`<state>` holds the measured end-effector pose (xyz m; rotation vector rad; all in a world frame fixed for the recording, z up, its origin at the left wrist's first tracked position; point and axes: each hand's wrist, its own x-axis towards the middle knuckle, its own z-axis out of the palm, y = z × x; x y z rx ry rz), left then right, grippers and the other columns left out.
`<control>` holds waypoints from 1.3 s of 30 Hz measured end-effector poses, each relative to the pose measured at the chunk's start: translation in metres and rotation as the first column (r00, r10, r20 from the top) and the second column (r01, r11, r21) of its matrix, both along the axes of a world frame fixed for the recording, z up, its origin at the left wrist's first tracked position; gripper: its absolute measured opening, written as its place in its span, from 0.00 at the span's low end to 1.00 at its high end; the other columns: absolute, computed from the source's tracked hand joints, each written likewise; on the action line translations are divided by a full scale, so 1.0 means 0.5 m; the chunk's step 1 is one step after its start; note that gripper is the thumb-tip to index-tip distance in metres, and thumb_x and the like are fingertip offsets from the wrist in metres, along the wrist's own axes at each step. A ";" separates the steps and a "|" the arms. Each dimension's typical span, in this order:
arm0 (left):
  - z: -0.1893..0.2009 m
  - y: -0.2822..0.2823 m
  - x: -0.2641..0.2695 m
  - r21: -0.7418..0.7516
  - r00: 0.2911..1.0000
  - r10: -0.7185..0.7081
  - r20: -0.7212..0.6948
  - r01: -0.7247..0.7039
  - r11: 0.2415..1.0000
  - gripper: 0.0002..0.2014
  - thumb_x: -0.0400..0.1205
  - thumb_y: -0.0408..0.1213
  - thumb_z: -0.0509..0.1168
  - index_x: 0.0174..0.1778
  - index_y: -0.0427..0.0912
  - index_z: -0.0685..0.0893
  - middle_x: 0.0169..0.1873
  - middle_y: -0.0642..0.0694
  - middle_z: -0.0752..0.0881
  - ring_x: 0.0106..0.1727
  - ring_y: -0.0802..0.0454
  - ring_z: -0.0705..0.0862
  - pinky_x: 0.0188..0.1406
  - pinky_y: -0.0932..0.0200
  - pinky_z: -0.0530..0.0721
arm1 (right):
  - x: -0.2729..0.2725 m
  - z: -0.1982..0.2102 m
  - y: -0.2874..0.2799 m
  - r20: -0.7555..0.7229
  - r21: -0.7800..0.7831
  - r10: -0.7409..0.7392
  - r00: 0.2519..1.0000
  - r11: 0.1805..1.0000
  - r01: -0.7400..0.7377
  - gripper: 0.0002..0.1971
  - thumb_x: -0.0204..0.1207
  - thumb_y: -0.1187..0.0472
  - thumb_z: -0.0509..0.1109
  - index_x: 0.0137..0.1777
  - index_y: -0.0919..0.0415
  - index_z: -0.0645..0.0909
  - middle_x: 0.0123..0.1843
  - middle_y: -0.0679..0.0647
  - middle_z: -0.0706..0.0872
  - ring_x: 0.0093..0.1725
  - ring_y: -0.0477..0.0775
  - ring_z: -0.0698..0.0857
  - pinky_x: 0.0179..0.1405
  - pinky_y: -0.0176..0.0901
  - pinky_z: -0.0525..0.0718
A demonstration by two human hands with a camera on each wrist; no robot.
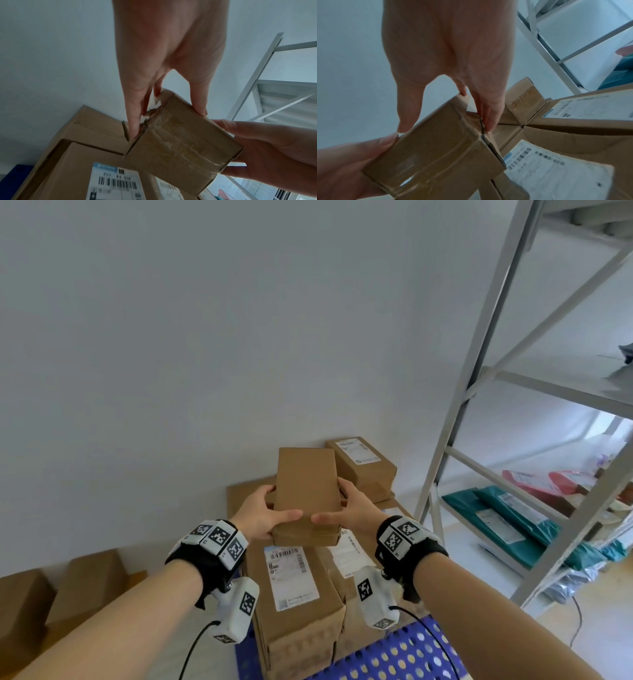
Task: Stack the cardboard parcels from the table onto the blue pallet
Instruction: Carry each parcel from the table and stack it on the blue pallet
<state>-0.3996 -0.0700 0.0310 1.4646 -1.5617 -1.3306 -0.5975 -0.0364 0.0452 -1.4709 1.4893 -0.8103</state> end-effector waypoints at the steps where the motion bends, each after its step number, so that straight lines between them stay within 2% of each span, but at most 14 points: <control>1: -0.004 -0.018 -0.003 0.012 1.000 0.002 0.006 -0.002 1.000 0.44 0.68 0.40 0.79 0.78 0.46 0.63 0.57 0.43 0.82 0.52 0.44 0.86 0.45 0.46 0.89 | -0.004 -0.002 -0.018 -0.014 0.006 0.003 1.000 1.000 -0.003 0.54 0.63 0.56 0.83 0.83 0.59 0.51 0.74 0.51 0.72 0.63 0.46 0.75 0.59 0.38 0.79; 3: -0.010 -0.047 -0.013 0.039 1.000 0.007 -0.006 -0.006 0.999 0.45 0.68 0.40 0.79 0.78 0.46 0.62 0.59 0.42 0.81 0.53 0.43 0.86 0.47 0.44 0.88 | -0.012 -0.011 -0.053 -0.024 0.017 -0.004 1.000 1.000 0.004 0.54 0.63 0.57 0.83 0.83 0.59 0.51 0.73 0.52 0.72 0.63 0.46 0.76 0.60 0.38 0.79; 5: -0.014 -0.071 -0.021 0.047 1.000 0.016 -0.003 -0.015 0.999 0.44 0.69 0.40 0.79 0.78 0.46 0.62 0.61 0.43 0.80 0.53 0.45 0.85 0.41 0.50 0.88 | -0.018 -0.017 -0.083 -0.024 0.030 -0.009 1.000 1.000 0.010 0.54 0.64 0.57 0.83 0.83 0.58 0.51 0.72 0.52 0.73 0.62 0.47 0.76 0.58 0.38 0.79; 6: -0.016 -0.082 -0.025 0.049 1.000 0.019 0.009 -0.019 0.999 0.44 0.69 0.41 0.79 0.78 0.47 0.62 0.62 0.43 0.80 0.54 0.45 0.84 0.42 0.50 0.88 | -0.020 -0.020 -0.097 -0.023 0.041 -0.009 1.000 0.999 0.010 0.53 0.64 0.57 0.83 0.82 0.58 0.51 0.72 0.52 0.73 0.61 0.47 0.76 0.57 0.38 0.79; 9: -0.027 -0.112 -0.035 0.076 0.999 0.040 0.030 -0.043 0.996 0.44 0.69 0.42 0.79 0.78 0.47 0.62 0.60 0.44 0.80 0.57 0.44 0.83 0.51 0.44 0.86 | -0.031 -0.034 -0.135 -0.051 0.071 -0.001 0.999 0.997 0.005 0.55 0.63 0.56 0.83 0.83 0.57 0.50 0.73 0.53 0.72 0.66 0.50 0.75 0.65 0.44 0.79; 12: -0.042 -0.131 -0.046 0.120 0.997 0.068 0.026 -0.070 0.990 0.44 0.69 0.42 0.78 0.78 0.47 0.62 0.58 0.45 0.80 0.57 0.43 0.83 0.55 0.41 0.85 | -0.042 -0.047 -0.164 -0.087 0.098 0.025 0.996 0.995 -0.016 0.57 0.64 0.53 0.82 0.84 0.57 0.46 0.77 0.53 0.69 0.72 0.53 0.73 0.72 0.47 0.75; 17: -0.052 -0.150 -0.065 0.166 0.992 0.116 0.038 -0.121 0.979 0.45 0.68 0.44 0.79 0.79 0.49 0.62 0.63 0.42 0.80 0.60 0.41 0.82 0.60 0.36 0.82 | -0.062 -0.058 -0.201 -0.102 0.133 0.085 0.991 0.988 -0.071 0.56 0.66 0.52 0.80 0.84 0.56 0.44 0.78 0.54 0.68 0.73 0.53 0.72 0.72 0.47 0.74; 22: -0.048 -0.165 -0.083 0.166 0.988 0.141 0.065 -0.150 0.975 0.47 0.69 0.47 0.78 0.80 0.50 0.58 0.66 0.42 0.78 0.62 0.42 0.81 0.59 0.38 0.83 | -0.083 -0.045 -0.230 -0.120 0.115 0.175 0.977 0.980 -0.161 0.48 0.70 0.54 0.78 0.83 0.56 0.50 0.77 0.53 0.70 0.71 0.52 0.74 0.71 0.48 0.75; 26: -0.043 -0.173 -0.098 0.168 0.989 0.119 0.088 -0.132 0.977 0.50 0.66 0.45 0.80 0.80 0.51 0.57 0.70 0.44 0.76 0.64 0.43 0.81 0.61 0.38 0.82 | -0.103 -0.031 -0.244 -0.269 0.039 0.217 0.938 0.976 -0.215 0.46 0.72 0.50 0.75 0.84 0.54 0.52 0.80 0.53 0.65 0.77 0.54 0.68 0.75 0.50 0.70; 30: -0.043 -0.177 -0.115 0.154 0.988 0.111 0.109 -0.127 0.980 0.51 0.66 0.41 0.81 0.80 0.51 0.57 0.72 0.45 0.74 0.67 0.43 0.78 0.64 0.36 0.79 | -0.136 -0.025 -0.258 -0.417 -0.051 0.201 0.887 0.969 -0.243 0.39 0.74 0.48 0.72 0.82 0.51 0.58 0.82 0.54 0.61 0.80 0.55 0.62 0.77 0.48 0.62; 34: -0.045 -0.184 -0.136 0.138 0.986 0.140 0.096 -0.152 0.979 0.49 0.68 0.42 0.80 0.80 0.50 0.57 0.73 0.46 0.73 0.69 0.44 0.76 0.65 0.37 0.78 | -0.169 -0.036 -0.275 -0.532 -0.005 0.178 0.828 0.977 -0.214 0.36 0.75 0.43 0.68 0.81 0.47 0.59 0.83 0.59 0.56 0.82 0.60 0.55 0.81 0.58 0.57; 39: -0.050 -0.200 -0.159 0.134 0.980 0.187 0.067 -0.195 0.972 0.48 0.68 0.42 0.79 0.80 0.50 0.57 0.71 0.47 0.75 0.68 0.45 0.77 0.66 0.38 0.78 | -0.183 -0.042 -0.291 -0.583 0.009 0.169 0.795 0.979 -0.202 0.34 0.77 0.40 0.64 0.81 0.44 0.58 0.84 0.59 0.55 0.83 0.59 0.54 0.82 0.58 0.54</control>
